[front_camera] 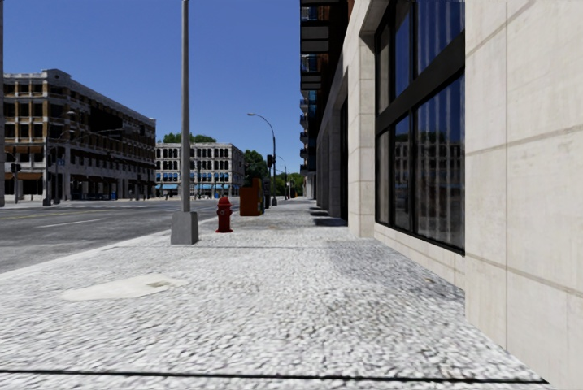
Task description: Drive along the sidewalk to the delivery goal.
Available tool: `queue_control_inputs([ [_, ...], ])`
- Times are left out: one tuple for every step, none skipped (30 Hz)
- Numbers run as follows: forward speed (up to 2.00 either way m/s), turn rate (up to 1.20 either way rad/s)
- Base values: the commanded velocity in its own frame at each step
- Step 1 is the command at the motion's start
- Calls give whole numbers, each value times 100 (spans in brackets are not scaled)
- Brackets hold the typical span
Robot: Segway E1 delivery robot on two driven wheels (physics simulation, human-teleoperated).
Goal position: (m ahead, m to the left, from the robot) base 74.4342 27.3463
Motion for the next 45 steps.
queue_control_inputs([
  [200, -1],
  [200, -2],
  [200, -2],
  [200, 0],
  [200, 0],
  [200, 0],
  [200, 0],
  [200, 0],
  [200, 0],
  [200, 0],
  [200, 0],
  [200, 0],
  [200, 0],
  [200, 0],
  [200, 0],
  [200, 0],
  [200, 0],
  [200, 0],
  [200, 0],
  [200, 0],
  [200, 0],
  [200, 0],
  [200, 0],
  [200, 0],
  [200, 0],
  [200, 0],
  [200, 0],
  [200, 0],
  [200, 0],
  [200, 0],
  [200, 0],
  [200, 0],
  [200, 0],
  [200, 0],
  [200, 0],
  [200, 0],
  [200, 0],
  [200, 0],
  [200, 0],
  [200, 0],
  [200, 0],
  [200, 0],
  [200, 0],
  [200, 0],
  [200, 0],
])
